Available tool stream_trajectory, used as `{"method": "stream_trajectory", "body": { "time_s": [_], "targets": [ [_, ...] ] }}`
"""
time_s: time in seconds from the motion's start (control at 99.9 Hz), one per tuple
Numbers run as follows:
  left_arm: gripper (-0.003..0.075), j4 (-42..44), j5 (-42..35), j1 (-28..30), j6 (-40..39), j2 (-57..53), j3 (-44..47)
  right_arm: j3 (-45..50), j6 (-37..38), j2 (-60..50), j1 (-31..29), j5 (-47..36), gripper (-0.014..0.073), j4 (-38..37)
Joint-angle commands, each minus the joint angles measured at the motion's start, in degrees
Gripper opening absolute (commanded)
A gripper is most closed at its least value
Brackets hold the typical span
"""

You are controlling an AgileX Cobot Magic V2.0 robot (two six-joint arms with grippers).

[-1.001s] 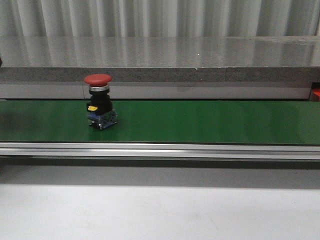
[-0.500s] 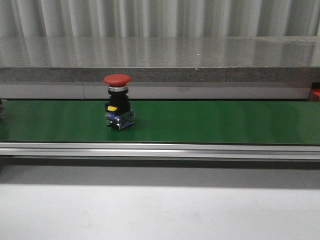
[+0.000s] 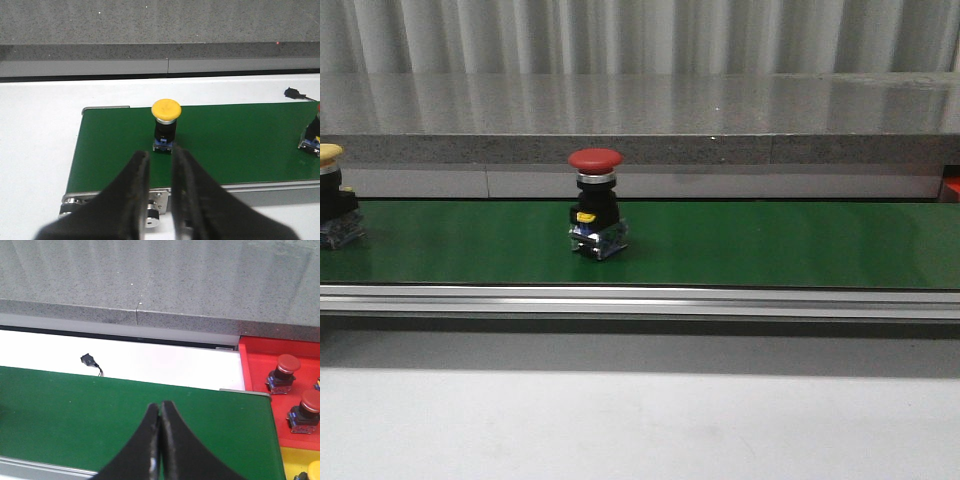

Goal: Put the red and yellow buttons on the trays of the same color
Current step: 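Move the right gripper down toward the red button on the belt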

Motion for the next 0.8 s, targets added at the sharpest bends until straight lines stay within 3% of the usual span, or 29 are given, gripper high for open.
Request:
{"method": "stream_trajectory", "body": {
  "time_s": [0.0,0.36,0.47,0.54,0.711,0.791],
  "targets": [
    [-0.0017,-0.93,-4.69,-0.54,-0.28,-0.32,-0.99,-1.59,-0.31,-0.02,0.21,-3.92,-0.0069,0.66],
    [-0.0020,-1.33,-4.25,-0.54,-0.28,-0.32,-0.99,-1.59,-0.31,0.11,0.21,-4.33,-0.0069,0.66],
    [-0.0020,-1.33,-4.25,-0.54,-0.28,-0.32,-0.99,-1.59,-0.31,0.18,0.21,-4.01,-0.0027,0.66],
    [-0.0020,-1.33,-4.25,-0.54,-0.28,-0.32,-0.99,-1.59,-0.31,0.18,0.21,-2.97,0.0075,0.66],
    [-0.0020,-1.33,-4.25,-0.54,-0.28,-0.32,-0.99,-1.59,-0.31,0.18,0.21,-1.65,0.0530,0.66],
    [-0.0020,-1.33,-4.25,-0.54,-0.28,-0.32,-0.99,-1.59,-0.31,0.18,0.21,-1.87,0.0671,1.71]
  ]
}}
